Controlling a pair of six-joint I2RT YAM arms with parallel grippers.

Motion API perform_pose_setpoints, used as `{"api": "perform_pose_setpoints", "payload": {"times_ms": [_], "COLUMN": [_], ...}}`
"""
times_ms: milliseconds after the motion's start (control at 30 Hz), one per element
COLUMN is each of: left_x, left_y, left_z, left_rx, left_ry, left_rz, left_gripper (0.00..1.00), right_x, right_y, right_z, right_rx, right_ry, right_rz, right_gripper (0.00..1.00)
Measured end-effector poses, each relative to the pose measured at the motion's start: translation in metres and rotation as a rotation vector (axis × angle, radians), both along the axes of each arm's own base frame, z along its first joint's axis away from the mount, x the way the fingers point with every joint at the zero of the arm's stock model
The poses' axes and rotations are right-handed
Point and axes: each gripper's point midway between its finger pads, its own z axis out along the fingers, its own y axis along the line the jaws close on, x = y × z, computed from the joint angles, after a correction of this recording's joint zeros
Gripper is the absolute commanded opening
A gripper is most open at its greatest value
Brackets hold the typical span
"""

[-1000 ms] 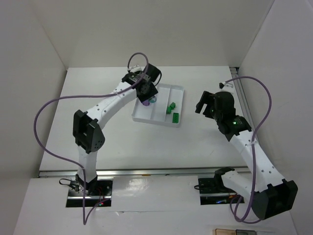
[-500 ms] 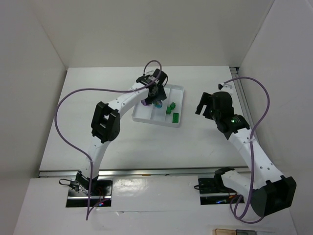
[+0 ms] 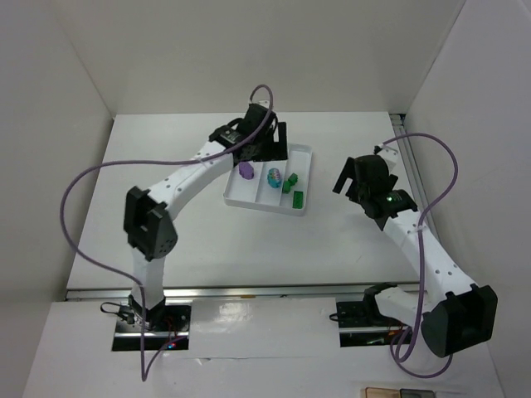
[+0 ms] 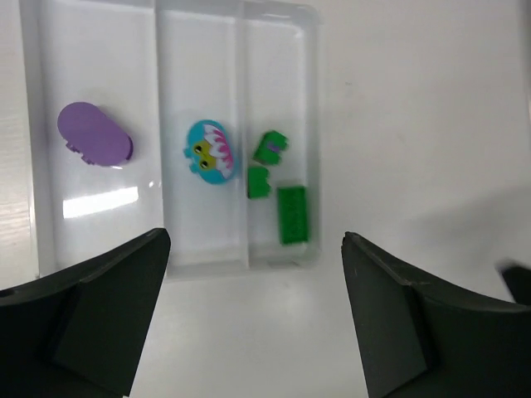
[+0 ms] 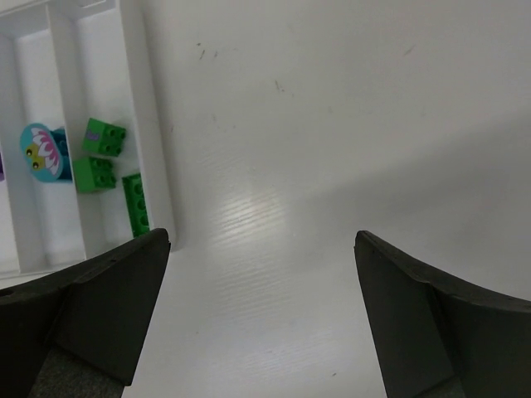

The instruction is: Sort the legos into containers by color

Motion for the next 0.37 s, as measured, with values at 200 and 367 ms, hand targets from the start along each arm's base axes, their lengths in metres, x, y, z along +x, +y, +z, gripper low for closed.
{"api": "perform_pose_setpoints", "payload": {"times_ms": [200, 367], "left_x": [-0.079, -0.114], "left_y": [0.035, 0.093], "left_z": [0.128, 0.17], "left_rx": [-0.118, -0.144], "left_ry": [-0.283, -0.438], "left_rz": [-0.113, -0.061], "left_gripper": [0.97, 1.0], "right_x": [0.0, -0.001], "right_y": [-0.008, -0.013], "right_z": [0.002, 0.003], "right_rx": [-0.008, -0.008], "right_ry": [-0.01, -0.017], "right_rz": [-0.064, -0.098], "right_gripper": [1.0, 1.0]}}
